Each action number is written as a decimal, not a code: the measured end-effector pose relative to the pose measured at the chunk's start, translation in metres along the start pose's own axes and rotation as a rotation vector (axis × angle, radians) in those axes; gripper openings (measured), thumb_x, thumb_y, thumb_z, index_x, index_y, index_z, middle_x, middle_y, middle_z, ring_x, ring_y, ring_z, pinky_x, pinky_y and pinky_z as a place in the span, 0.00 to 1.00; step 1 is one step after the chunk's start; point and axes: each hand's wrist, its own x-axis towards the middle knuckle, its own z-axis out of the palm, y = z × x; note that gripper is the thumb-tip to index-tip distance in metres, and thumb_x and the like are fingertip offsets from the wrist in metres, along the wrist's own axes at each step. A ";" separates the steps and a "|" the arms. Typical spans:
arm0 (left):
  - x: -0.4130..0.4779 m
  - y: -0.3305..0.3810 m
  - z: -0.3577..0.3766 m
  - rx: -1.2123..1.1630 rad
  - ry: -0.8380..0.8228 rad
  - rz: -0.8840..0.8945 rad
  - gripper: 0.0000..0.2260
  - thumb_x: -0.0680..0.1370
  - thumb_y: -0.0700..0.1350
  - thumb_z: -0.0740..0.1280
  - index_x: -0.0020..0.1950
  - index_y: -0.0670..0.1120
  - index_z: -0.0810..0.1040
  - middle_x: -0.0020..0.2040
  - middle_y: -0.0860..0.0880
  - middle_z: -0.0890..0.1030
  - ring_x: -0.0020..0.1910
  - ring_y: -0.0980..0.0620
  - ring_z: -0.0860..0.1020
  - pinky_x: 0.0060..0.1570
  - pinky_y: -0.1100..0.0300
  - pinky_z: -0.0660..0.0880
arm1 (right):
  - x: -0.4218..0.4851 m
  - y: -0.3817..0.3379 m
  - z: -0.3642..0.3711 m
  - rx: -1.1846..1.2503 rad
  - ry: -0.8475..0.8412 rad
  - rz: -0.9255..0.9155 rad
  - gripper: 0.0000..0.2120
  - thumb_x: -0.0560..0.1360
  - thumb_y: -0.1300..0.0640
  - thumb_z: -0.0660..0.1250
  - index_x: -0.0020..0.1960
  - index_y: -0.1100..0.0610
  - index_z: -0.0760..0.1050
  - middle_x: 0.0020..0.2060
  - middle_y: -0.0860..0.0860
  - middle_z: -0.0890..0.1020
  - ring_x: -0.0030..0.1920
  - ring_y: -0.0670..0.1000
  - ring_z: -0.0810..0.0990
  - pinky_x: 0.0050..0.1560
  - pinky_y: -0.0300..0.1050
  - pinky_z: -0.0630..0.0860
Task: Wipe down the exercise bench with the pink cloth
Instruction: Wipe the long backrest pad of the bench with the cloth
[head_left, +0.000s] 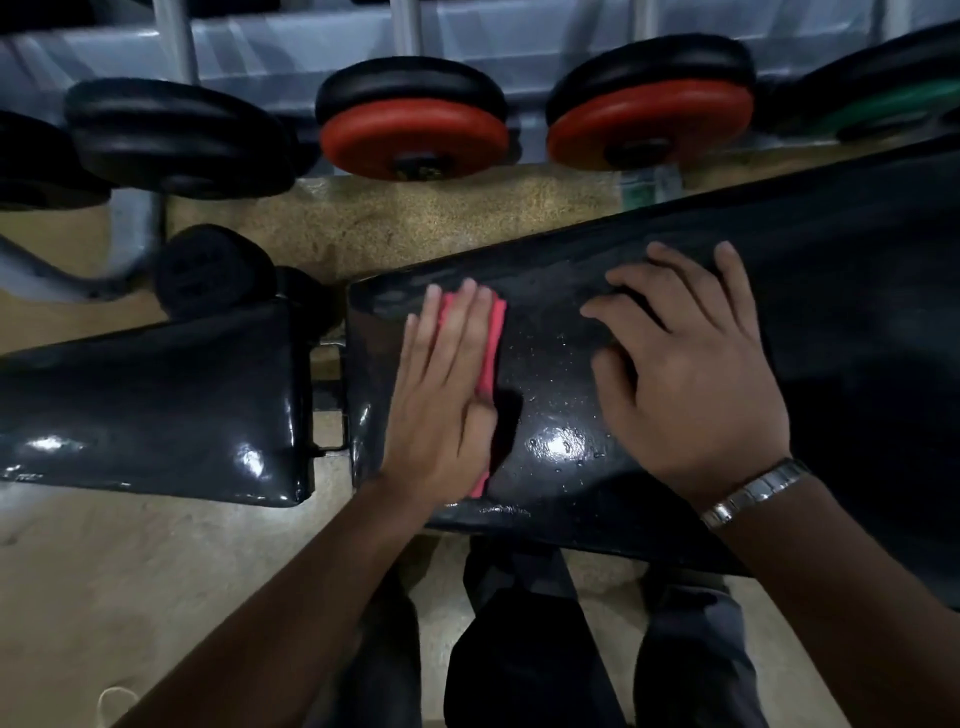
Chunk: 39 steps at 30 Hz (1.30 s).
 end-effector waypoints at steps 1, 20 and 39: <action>-0.005 -0.007 -0.002 0.026 -0.020 0.054 0.36 0.74 0.42 0.53 0.84 0.39 0.56 0.86 0.43 0.56 0.86 0.42 0.47 0.82 0.34 0.48 | 0.000 0.000 0.000 0.010 -0.001 0.002 0.13 0.76 0.57 0.64 0.59 0.57 0.80 0.61 0.56 0.79 0.71 0.61 0.72 0.77 0.67 0.55; -0.042 -0.017 0.001 0.114 0.010 -0.066 0.38 0.74 0.45 0.53 0.86 0.41 0.53 0.87 0.46 0.53 0.86 0.45 0.46 0.83 0.37 0.48 | 0.002 0.000 -0.002 0.006 0.003 -0.006 0.14 0.77 0.56 0.62 0.59 0.55 0.80 0.61 0.55 0.79 0.71 0.60 0.72 0.78 0.66 0.55; -0.056 0.029 0.028 -0.021 0.224 -0.422 0.34 0.78 0.46 0.47 0.86 0.45 0.51 0.87 0.50 0.50 0.86 0.49 0.41 0.84 0.44 0.41 | -0.001 -0.001 0.001 -0.001 0.022 -0.010 0.14 0.77 0.55 0.59 0.59 0.55 0.80 0.60 0.55 0.79 0.70 0.60 0.72 0.78 0.64 0.55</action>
